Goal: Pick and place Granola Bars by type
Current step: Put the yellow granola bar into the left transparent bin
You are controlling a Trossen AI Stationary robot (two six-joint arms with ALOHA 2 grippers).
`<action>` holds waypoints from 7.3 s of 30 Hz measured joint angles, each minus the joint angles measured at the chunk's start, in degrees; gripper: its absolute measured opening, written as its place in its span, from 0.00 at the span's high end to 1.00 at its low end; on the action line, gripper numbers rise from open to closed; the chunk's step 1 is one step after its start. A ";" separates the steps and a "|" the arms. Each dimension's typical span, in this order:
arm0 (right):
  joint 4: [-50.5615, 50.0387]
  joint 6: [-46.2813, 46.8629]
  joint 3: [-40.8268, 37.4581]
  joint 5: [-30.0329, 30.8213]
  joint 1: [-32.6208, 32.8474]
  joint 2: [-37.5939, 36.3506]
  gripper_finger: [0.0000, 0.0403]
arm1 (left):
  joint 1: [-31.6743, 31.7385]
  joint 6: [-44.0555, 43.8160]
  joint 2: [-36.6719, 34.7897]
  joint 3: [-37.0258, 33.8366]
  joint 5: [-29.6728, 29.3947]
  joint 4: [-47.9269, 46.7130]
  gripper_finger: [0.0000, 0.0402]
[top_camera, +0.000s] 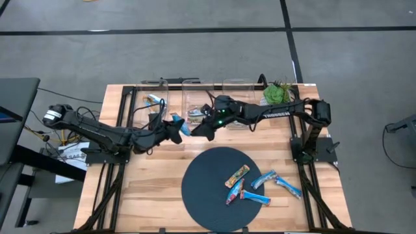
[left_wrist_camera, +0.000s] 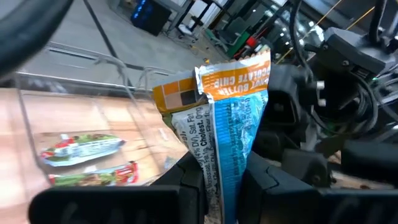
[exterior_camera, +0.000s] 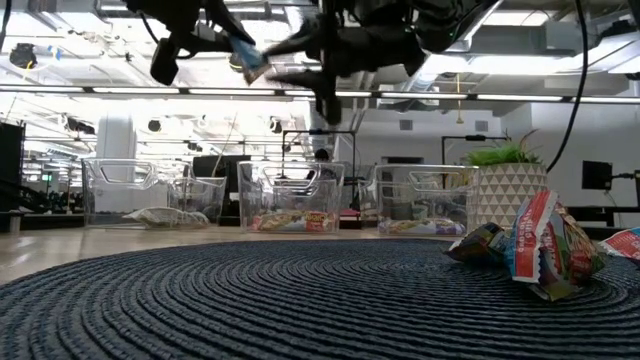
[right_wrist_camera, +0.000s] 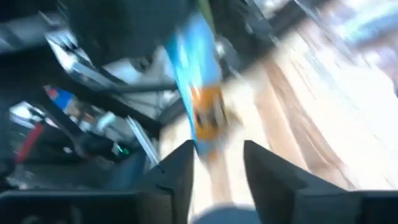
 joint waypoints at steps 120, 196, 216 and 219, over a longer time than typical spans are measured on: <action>-22.18 -11.05 -0.02 -0.97 2.78 0.02 0.59 | 52.60 94.93 20.34 15.45 41.06 -65.81 0.74; -58.32 -47.05 -5.68 14.99 23.96 -9.29 0.59 | 5.23 14.80 7.73 12.24 47.37 -2.59 0.73; -51.59 -45.96 -9.95 19.01 26.93 -8.00 0.59 | 3.31 14.80 8.37 12.24 45.35 -3.38 0.73; -51.26 -46.00 -9.98 18.96 26.93 -5.86 0.59 | 3.31 14.58 8.37 12.24 45.32 -3.29 0.73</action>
